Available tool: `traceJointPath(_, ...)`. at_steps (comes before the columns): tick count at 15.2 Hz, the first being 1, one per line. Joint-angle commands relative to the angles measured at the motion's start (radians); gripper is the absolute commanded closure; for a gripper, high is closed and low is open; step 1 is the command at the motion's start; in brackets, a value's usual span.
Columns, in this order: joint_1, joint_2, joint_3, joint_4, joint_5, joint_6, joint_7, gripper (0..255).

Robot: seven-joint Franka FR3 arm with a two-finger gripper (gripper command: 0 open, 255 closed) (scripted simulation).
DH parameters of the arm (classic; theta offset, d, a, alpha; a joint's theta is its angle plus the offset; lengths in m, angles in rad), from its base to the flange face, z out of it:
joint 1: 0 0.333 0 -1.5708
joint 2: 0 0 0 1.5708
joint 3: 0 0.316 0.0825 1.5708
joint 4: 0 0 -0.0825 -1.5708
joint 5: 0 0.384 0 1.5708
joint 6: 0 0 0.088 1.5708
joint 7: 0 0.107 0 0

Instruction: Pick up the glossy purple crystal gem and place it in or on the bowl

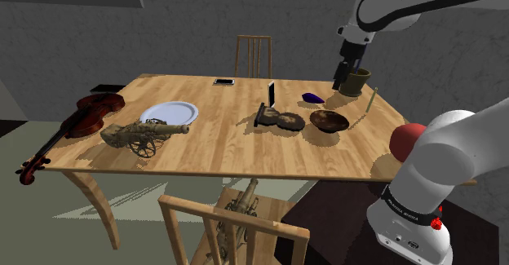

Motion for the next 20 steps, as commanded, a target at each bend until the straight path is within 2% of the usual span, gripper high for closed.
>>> traceJointPath(1,0.000,0.051,-0.048,0.009,-0.020,0.057,-0.069,0)
traceJointPath(6,0.019,0.202,-0.171,0.058,-0.031,0.192,-0.241,0)
traceJointPath(11,0.068,0.388,-0.298,0.146,0.038,0.314,-0.445,0)
traceJointPath(13,0.093,0.473,-0.348,0.191,0.099,0.355,-0.544,0)
traceJointPath(16,0.115,0.615,-0.404,0.272,0.235,0.399,-0.715,0)
traceJointPath(18,0.108,0.717,-0.418,0.336,0.346,0.413,-0.838,0)
traceJointPath(20,0.075,0.817,-0.406,0.407,0.453,0.416,-0.954,0)
